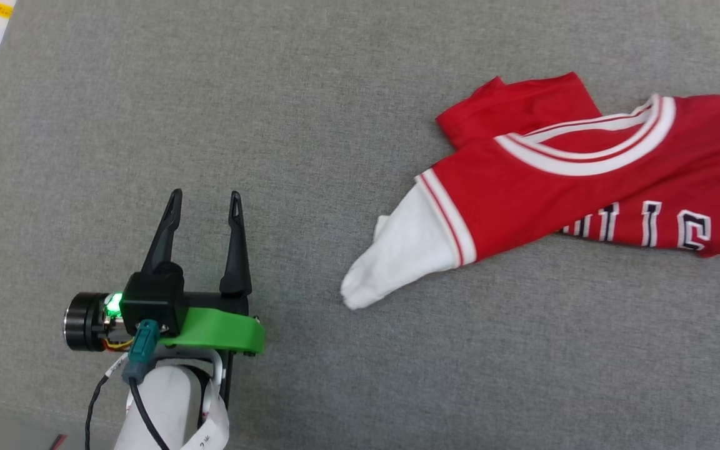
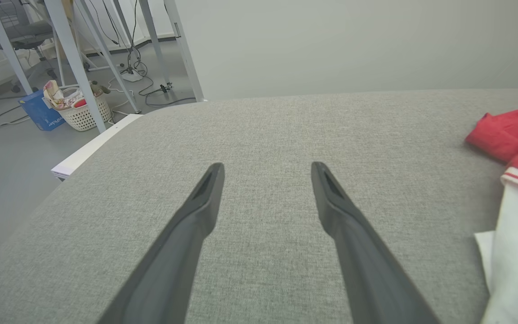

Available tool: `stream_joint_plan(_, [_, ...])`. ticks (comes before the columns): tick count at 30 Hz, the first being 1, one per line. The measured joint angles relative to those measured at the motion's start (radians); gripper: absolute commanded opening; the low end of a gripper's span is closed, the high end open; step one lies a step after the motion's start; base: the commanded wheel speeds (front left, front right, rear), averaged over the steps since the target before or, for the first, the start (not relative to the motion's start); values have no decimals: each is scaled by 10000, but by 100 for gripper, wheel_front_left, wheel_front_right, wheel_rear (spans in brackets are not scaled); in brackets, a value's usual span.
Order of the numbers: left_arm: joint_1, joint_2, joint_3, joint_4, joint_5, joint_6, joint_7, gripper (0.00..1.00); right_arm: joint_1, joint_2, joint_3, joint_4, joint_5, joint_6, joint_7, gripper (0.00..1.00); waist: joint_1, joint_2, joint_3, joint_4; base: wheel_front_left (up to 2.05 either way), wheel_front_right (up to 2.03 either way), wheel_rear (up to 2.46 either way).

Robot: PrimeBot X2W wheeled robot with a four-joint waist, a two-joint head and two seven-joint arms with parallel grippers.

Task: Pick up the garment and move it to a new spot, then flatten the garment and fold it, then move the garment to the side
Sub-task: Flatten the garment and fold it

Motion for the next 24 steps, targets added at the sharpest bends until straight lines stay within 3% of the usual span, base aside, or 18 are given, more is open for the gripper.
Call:
stream_joint_plan(5, [-151, -56, -8, -6, 15, -77, 0, 100, 27, 194, -280, 1768, -522, 2, 40, 0, 0, 0, 234, 125, 0, 0, 0])
stream_joint_plan(10, [-261, -75, 46, 48, 71, -90, 0, 100, 34, 393, -545, 2393, -537, 8, -359, 0, 0, 0, 328, 168, 0, 0, 0])
stream_joint_plan(11, [-272, -75, 73, 73, 71, -94, 0, 100, 34, 456, -550, 2389, -512, 8, -541, 25, 0, 0, 308, 153, 0, 0, 0])
stream_joint_plan(12, [-280, -73, 104, 96, 73, -125, 0, 100, 35, 525, -564, 2345, -506, 8, -851, 100, 0, 0, 271, 135, 0, 0, 0])
stream_joint_plan(19, [-492, 35, 303, 113, 69, -460, 0, 100, 391, 702, -571, 1496, -1032, 2, -3827, 100, 0, 0, -187, -47, 0, 0, 0])
stream_joint_plan(24, [-1081, 357, 430, 311, -151, -1039, -2, 100, 848, 1058, -708, 316, -1574, 2, -5590, 100, 0, 0, -565, -273, 0, 0, 0])
